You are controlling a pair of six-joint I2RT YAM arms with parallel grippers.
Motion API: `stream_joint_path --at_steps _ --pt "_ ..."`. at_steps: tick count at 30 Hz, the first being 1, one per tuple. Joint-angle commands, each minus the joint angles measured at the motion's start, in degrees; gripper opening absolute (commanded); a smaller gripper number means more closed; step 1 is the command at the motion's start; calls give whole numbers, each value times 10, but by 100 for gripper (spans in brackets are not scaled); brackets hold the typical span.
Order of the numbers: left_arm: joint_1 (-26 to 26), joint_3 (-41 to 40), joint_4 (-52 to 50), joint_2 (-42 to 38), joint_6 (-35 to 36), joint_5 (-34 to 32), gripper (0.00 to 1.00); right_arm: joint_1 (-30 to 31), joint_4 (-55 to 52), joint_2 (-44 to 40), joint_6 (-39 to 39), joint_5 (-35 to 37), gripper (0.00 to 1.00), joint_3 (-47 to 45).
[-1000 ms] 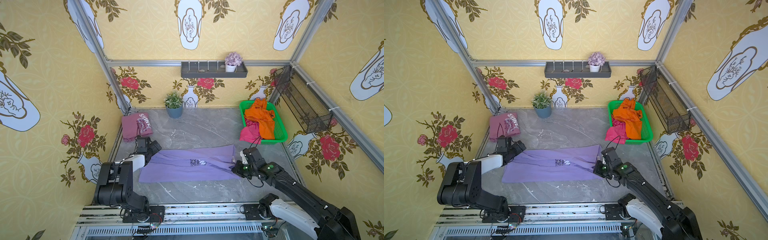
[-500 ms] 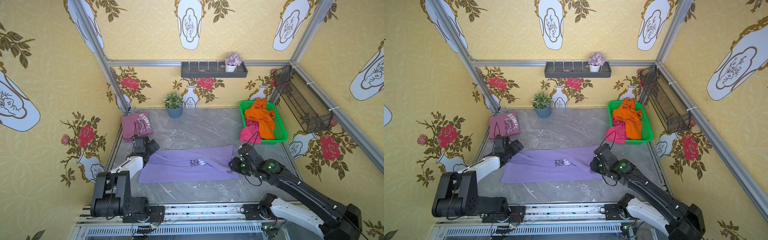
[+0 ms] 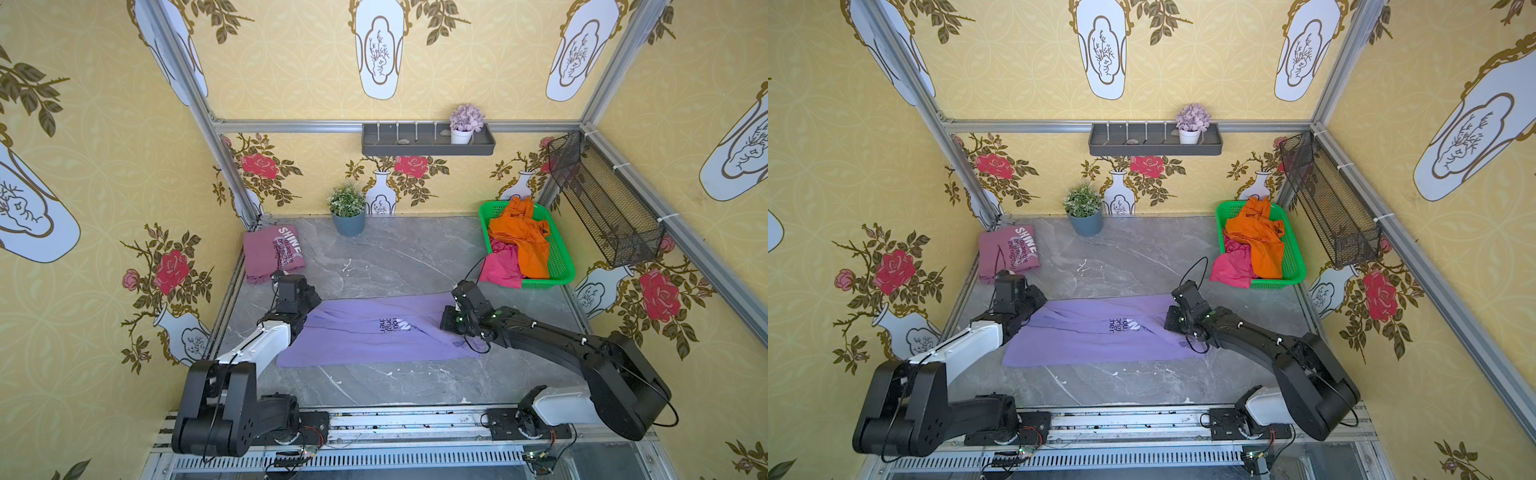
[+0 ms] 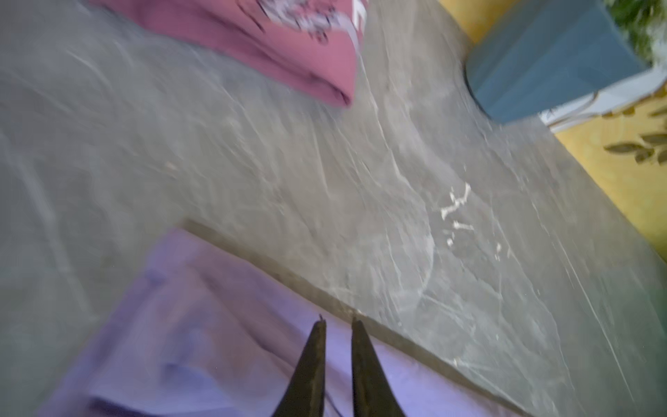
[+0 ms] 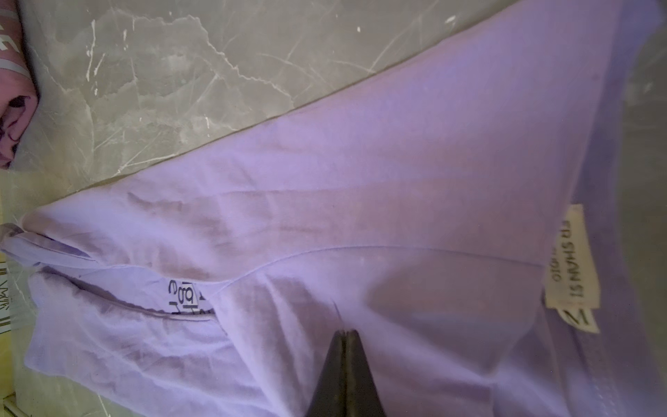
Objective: Fold and stack t-shirts
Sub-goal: Adjust the T-shirt at the center of the board.
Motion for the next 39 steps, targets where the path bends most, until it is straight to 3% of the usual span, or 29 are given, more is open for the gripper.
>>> stream_joint_path --at_steps 1,4,8,14,17,21,23,25,26,27,28,29,31,33,34,39 --pt "-2 -26 108 45 -26 43 9 -15 88 8 -1 -25 0 -33" --pt "-3 -33 142 80 -23 38 1 -36 97 8 -1 -39 0 -68" --pt "10 2 61 93 -26 -20 0 -45 79 -10 1 -35 0 -88" --pt "57 3 -83 13 -52 -153 0 -83 45 -35 -12 -33 0 -103" --pt "88 -5 -92 -6 -42 -136 0 -90 46 -43 -17 -40 0 -97" --pt "92 -2 -79 -17 -29 -111 0 -89 17 -59 -28 -46 0 -51" --pt "92 -3 -46 -35 -22 -65 43 -86 -11 -76 -38 -41 25 -21" --pt "89 19 -40 -39 -7 -37 74 -85 -27 -93 -37 -40 32 -5" --pt "85 32 -34 -41 1 -20 84 -84 -29 -97 -33 -41 25 -6" --pt "81 43 -30 -46 6 -10 87 -84 -27 -97 -28 -43 7 -11" --pt "75 49 -20 -53 10 2 87 -84 -23 -94 -23 -45 0 -20" --pt "63 56 -6 -58 10 8 80 -82 -11 -89 -18 -49 0 -36" --pt "35 66 12 -57 27 7 36 -81 24 -74 -4 -65 0 -70" --pt "11 73 31 -33 35 24 10 -80 57 -58 13 -91 0 -93" --pt "-2 77 35 -17 39 22 2 -74 71 -53 26 -102 0 -103" --pt "-17 72 50 53 65 17 0 -51 75 -47 74 -82 0 -161"
